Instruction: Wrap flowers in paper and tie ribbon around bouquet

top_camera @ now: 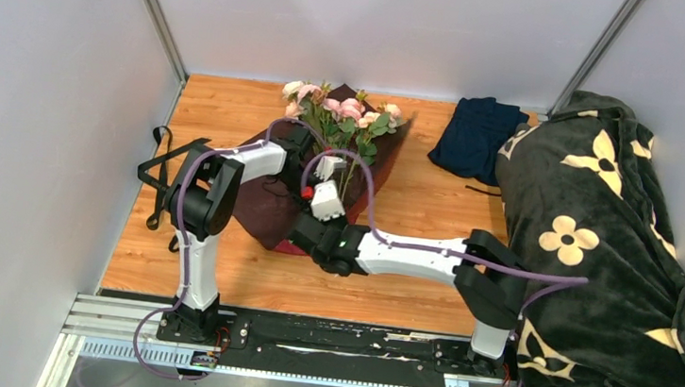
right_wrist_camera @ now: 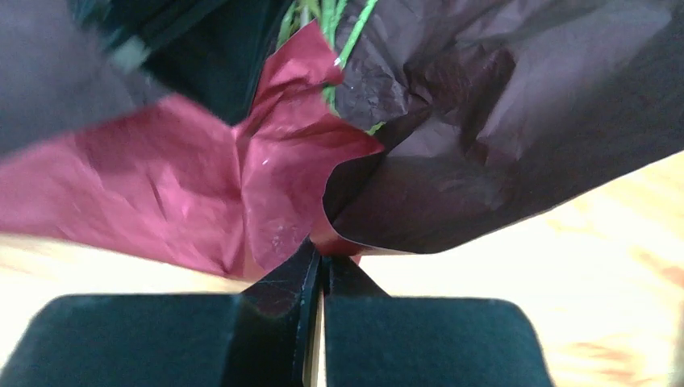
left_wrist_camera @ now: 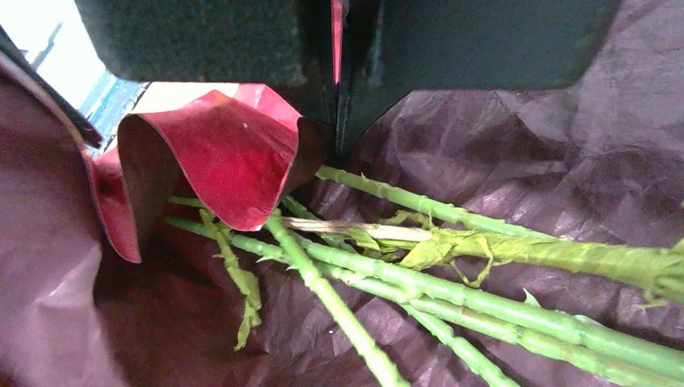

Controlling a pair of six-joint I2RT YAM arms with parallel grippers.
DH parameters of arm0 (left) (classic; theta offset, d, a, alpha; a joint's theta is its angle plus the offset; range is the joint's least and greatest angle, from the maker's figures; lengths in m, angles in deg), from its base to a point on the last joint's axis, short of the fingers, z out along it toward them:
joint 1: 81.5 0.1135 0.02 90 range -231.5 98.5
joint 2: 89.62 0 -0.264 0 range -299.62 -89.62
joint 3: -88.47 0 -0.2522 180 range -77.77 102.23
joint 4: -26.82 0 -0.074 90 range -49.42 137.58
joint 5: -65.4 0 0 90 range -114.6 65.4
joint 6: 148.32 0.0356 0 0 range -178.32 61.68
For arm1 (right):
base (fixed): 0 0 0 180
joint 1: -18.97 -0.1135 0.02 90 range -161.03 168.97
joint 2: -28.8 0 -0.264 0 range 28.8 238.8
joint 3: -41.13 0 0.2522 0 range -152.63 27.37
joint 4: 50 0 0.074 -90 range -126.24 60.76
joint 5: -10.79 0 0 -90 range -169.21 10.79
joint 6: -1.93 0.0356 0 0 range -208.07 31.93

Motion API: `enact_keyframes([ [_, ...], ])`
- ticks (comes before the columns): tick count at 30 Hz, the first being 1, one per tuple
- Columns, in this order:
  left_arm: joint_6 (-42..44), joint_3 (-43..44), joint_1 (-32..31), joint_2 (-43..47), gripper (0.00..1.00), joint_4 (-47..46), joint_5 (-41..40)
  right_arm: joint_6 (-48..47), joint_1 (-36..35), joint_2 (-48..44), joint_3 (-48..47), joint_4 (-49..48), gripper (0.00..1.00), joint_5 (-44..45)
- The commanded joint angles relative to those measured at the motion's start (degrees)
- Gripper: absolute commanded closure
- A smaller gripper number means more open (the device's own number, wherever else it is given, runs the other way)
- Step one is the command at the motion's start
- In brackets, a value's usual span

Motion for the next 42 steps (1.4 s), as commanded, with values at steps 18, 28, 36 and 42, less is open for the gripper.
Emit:
enact_keyframes([
  [18,3.6,0.5,1.9,-3.5,1.0,0.7,-6.1,15.3,5.5,-17.5,34.1,-37.3,0.41,-10.7],
  [28,3.1,0.7,1.9,-3.5,1.0,0.5,-5.2,34.6,5.2,-10.2,33.8,-39.2,0.48,-6.8],
  [36,3.0,2.1,1.9,-3.6,1.0,0.5,-6.4,29.0,5.0,-8.7,24.4,-16.1,0.98,0.6],
  [42,3.4,3.6,2.0,-4.5,1.0,1.9,-6.6,10.2,0.9,2.6,6.4,4.0,1.0,5.4],
])
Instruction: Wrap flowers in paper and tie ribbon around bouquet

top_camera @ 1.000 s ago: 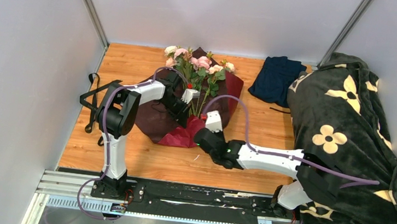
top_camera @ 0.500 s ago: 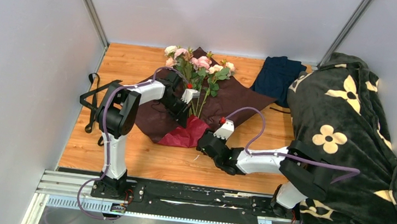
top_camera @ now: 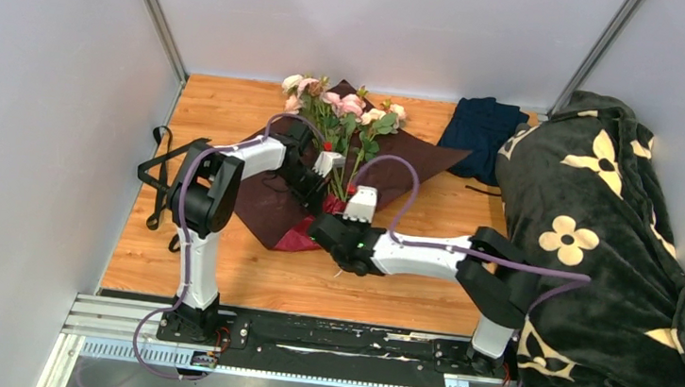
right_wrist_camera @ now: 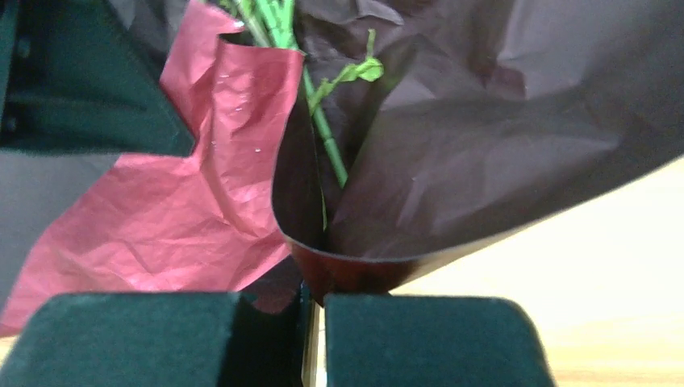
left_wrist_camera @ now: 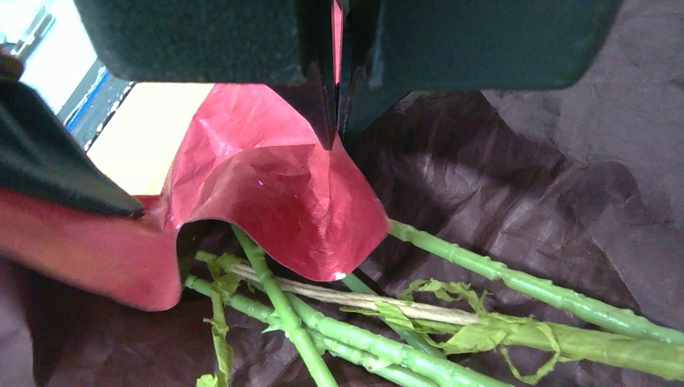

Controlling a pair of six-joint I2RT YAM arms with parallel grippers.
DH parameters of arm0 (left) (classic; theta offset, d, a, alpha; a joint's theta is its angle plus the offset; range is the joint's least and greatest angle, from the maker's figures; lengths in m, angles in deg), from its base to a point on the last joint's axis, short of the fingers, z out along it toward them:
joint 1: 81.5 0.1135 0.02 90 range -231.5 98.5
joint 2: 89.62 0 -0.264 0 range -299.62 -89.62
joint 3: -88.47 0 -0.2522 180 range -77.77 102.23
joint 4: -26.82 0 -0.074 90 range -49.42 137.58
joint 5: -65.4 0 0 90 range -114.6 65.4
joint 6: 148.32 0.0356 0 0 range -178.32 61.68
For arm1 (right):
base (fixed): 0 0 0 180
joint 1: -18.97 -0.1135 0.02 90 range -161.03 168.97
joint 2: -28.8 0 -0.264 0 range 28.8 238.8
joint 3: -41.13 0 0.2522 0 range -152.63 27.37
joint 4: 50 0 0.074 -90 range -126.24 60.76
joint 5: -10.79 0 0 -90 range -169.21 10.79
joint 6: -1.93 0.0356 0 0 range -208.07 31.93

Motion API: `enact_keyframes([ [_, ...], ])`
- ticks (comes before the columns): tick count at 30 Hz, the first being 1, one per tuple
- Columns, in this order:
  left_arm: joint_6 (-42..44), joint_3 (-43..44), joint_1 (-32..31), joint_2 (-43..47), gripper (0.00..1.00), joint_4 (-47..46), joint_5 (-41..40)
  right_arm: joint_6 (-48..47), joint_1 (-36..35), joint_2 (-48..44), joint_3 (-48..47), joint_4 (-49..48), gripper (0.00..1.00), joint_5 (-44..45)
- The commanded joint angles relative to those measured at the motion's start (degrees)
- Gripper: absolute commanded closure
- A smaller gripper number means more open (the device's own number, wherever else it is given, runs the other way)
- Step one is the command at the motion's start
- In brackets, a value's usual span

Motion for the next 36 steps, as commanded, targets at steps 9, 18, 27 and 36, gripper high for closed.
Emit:
enact_keyframes([
  [9,2.7,4.5,0.8,-4.7,0.98,2.0,-5.9,-27.6,-7.9,17.3,-21.2,33.9,1.0,9.1],
  [18,1.7,13.5,11.4,1.9,0.45,6.4,-1.0,-42.6,-9.6,23.7,-27.2,34.4,1.0,8.0],
  [27,-7.4,12.0,17.2,16.8,0.0,5.4,21.4,-45.2,-9.6,25.1,-28.2,34.5,1.0,7.2],
  [36,-18.4,2.6,9.7,16.7,0.0,-6.4,13.4,-46.0,-9.7,25.4,-29.3,34.6,1.0,6.4],
])
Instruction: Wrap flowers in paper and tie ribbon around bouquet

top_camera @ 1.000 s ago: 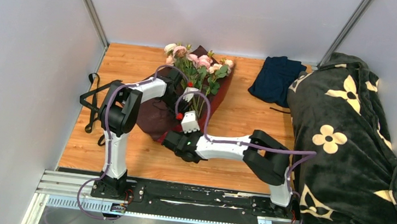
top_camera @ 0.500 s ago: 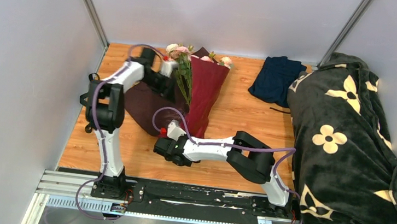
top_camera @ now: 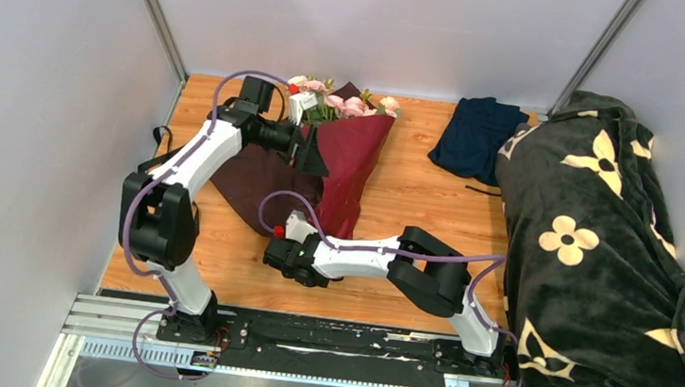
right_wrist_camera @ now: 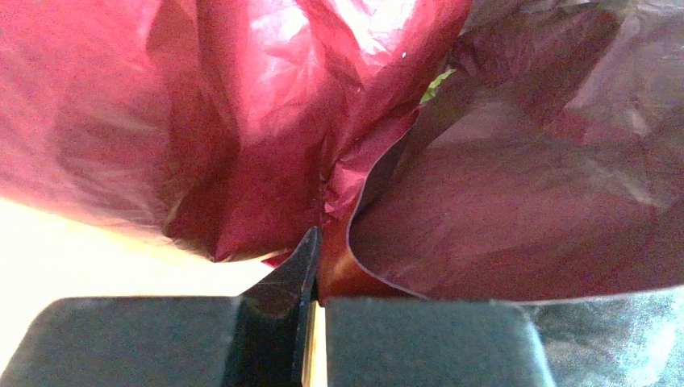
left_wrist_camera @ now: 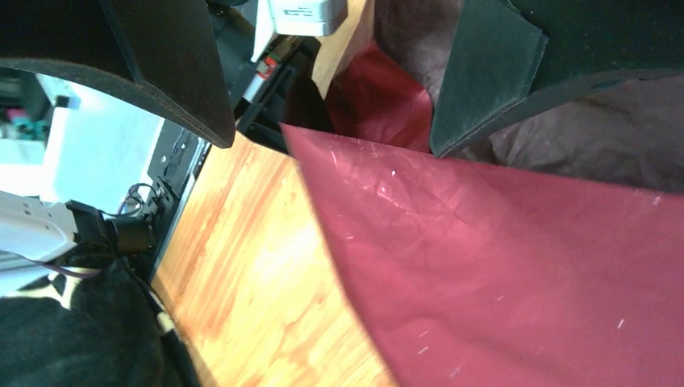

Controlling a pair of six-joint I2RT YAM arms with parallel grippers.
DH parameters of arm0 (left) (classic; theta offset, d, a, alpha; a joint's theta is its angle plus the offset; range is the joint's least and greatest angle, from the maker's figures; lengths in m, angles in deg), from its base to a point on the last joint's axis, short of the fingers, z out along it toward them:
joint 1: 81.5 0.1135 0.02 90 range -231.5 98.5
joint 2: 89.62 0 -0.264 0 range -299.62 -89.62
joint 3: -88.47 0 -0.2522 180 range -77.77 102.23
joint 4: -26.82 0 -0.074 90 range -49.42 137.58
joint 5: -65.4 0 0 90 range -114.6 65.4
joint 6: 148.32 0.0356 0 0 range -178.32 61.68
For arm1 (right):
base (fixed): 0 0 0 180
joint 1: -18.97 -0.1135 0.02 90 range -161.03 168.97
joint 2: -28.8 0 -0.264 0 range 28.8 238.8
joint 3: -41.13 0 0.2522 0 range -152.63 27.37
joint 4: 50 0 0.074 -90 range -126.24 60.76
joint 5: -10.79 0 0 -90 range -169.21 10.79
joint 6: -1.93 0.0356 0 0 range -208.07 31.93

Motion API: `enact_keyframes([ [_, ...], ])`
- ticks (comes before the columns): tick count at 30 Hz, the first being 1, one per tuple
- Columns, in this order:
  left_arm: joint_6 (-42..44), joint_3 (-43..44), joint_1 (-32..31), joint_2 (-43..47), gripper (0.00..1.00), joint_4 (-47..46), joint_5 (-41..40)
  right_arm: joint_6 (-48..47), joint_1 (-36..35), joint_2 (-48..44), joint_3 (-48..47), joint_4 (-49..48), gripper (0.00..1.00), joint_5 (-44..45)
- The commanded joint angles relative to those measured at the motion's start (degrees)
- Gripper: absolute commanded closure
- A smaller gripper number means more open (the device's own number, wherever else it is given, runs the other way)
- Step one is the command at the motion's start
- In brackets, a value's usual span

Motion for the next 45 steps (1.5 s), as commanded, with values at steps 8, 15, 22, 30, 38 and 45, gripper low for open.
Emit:
enact_keyframes([
  [8,-7.9,-0.5,-1.8,-7.4,0.0,-3.8,-0.7,-1.6,-1.1,1.0,-0.7,1.9,1.0,-1.1],
  [15,-10.1,-0.4,-2.1,-9.8,0.33,-3.6,3.2,-1.8,-1.1,0.9,-0.6,1.5,1.0,-1.1],
  [22,-8.5,2.1,-0.1,-11.1,1.0,-1.3,4.9,-2.8,-1.1,0.3,-0.1,1.3,1.0,-1.7],
  [30,3.9,-1.2,3.9,-13.7,1.0,2.0,-15.3,-4.4,-1.2,-1.1,0.1,0.3,0.71,-6.7],
  [38,5.8,-2.0,3.9,-21.0,1.0,0.3,-18.8,-13.1,-2.0,-14.3,6.6,-5.0,0.59,-19.7],
  [45,6.1,-3.6,3.9,-21.9,1.0,-1.8,-19.6,-21.5,-0.9,-35.3,15.4,-13.6,0.58,-51.7],
])
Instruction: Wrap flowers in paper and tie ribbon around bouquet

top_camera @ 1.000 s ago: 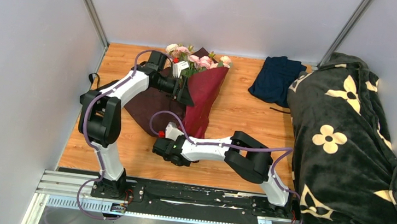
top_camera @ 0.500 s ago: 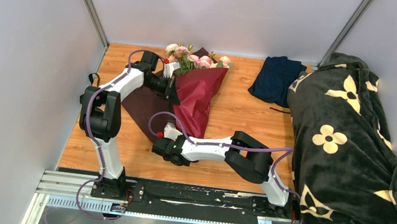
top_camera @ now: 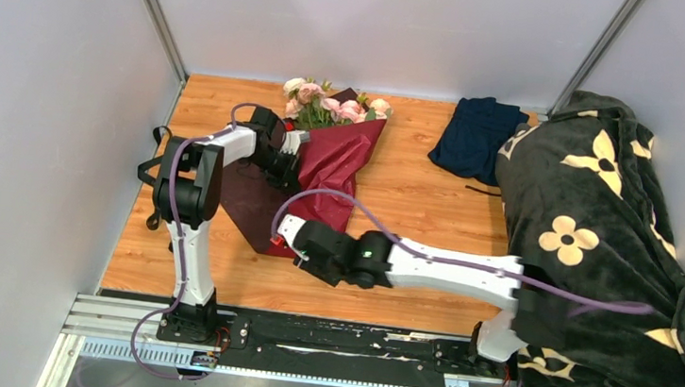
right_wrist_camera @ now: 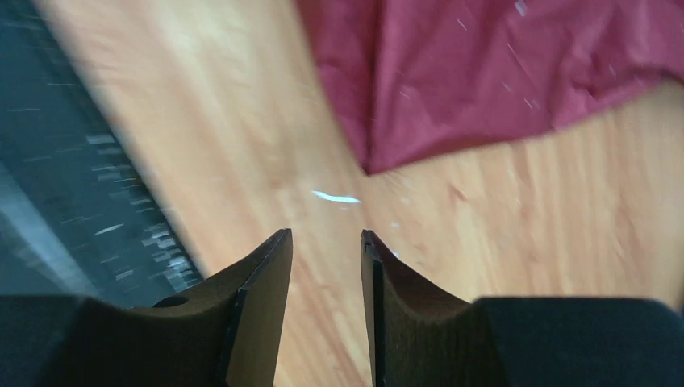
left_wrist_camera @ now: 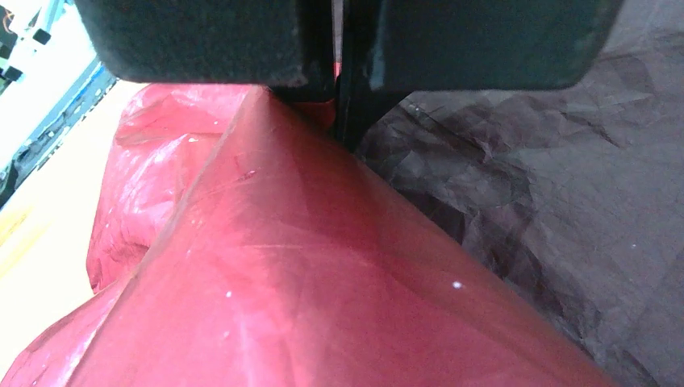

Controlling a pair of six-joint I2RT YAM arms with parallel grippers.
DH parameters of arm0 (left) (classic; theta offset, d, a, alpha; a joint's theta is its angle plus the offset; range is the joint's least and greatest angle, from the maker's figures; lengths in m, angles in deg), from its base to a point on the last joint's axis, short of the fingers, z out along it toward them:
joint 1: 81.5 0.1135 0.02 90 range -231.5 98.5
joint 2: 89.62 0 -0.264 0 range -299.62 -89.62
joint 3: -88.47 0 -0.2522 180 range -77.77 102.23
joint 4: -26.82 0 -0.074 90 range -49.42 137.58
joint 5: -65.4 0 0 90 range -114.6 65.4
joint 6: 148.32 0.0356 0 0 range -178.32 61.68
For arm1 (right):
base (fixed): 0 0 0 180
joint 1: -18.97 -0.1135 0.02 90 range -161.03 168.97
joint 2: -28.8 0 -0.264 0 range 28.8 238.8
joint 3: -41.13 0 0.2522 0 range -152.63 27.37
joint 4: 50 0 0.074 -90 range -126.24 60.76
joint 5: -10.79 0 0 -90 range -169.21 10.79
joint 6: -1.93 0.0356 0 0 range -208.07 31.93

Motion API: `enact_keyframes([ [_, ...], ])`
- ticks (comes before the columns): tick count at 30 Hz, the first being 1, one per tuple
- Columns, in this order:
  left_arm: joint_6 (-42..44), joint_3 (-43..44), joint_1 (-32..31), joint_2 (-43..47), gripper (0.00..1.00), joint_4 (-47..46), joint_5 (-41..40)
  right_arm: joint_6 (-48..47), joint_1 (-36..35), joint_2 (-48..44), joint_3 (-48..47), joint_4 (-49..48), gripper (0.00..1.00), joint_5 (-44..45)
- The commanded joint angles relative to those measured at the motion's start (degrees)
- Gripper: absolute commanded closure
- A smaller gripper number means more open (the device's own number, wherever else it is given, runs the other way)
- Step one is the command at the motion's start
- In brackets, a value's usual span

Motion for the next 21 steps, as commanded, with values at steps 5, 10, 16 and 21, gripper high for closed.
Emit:
enact_keyframes([
  [5,3.0,-2.3,0.3,0.2,1.0,-2.1,-3.9,1.9,12.6,-8.5,7.9,-22.2,0.64,-36.2],
  [10,2.9,-2.2,0.3,0.4,1.0,-1.8,-4.9,16.6,21.8,4.1,5.5,-35.0,0.97,-39.9],
  [16,4.1,-1.5,0.4,1.5,1.0,0.1,-5.9,23.9,23.9,11.4,11.5,-39.5,1.0,-38.8],
  [21,4.5,1.5,0.6,5.8,0.8,2.6,-8.2,29.6,24.7,13.6,18.9,-45.7,1.0,-40.2],
])
